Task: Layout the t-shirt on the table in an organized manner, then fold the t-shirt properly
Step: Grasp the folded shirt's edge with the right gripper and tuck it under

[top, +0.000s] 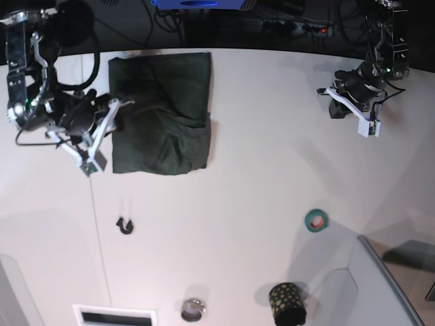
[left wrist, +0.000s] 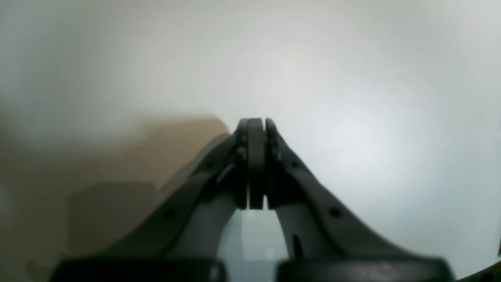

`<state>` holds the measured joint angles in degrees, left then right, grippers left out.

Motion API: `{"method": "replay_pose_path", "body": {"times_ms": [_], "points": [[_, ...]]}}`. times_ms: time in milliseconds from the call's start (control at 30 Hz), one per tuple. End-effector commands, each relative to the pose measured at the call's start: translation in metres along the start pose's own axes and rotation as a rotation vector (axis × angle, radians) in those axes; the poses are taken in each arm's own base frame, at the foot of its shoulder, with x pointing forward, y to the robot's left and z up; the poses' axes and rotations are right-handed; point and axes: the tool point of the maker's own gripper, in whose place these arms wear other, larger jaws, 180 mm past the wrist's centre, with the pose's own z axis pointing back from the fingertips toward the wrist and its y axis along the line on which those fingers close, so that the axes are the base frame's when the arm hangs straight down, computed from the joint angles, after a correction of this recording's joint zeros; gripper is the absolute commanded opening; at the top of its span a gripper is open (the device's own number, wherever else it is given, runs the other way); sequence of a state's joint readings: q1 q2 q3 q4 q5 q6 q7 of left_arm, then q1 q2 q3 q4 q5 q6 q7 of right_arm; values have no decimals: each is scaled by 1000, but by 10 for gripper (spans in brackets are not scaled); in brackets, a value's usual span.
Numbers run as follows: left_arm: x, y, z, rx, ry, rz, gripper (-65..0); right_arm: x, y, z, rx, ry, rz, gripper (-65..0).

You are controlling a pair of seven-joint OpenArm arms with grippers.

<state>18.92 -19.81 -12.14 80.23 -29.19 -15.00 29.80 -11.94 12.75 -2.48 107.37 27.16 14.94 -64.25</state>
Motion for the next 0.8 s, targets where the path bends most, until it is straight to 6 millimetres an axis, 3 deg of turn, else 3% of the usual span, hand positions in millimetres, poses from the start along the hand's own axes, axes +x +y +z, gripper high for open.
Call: {"method": "replay_pose_path", "body": {"times_ms": [0, 67, 100, 233, 300, 567, 767], "points": [[16, 4, 2, 4, -42, -10, -650, 13, 0, 8, 3, -61, 16, -387], [17, 2, 1, 1, -45, -9, -650, -2, 4, 7, 15, -32, 20, -279], [19, 2, 1, 1, -46, -9, -650, -7, 8, 6, 26, -22, 23, -269], [22, 1, 0, 0, -52, -8, -650, -11, 17, 2, 55, -26, 34, -284], [22, 2, 0, 1, -51, -9, -650, -5, 17, 2, 53, -60, 30, -284], [13, 4, 3, 5, -34, -11, -650, -21, 15, -16, 73, -13, -23, -284], [12, 4, 3, 5, -31, -11, -650, -22, 13, -29, 85, -4, -57, -299]]}}
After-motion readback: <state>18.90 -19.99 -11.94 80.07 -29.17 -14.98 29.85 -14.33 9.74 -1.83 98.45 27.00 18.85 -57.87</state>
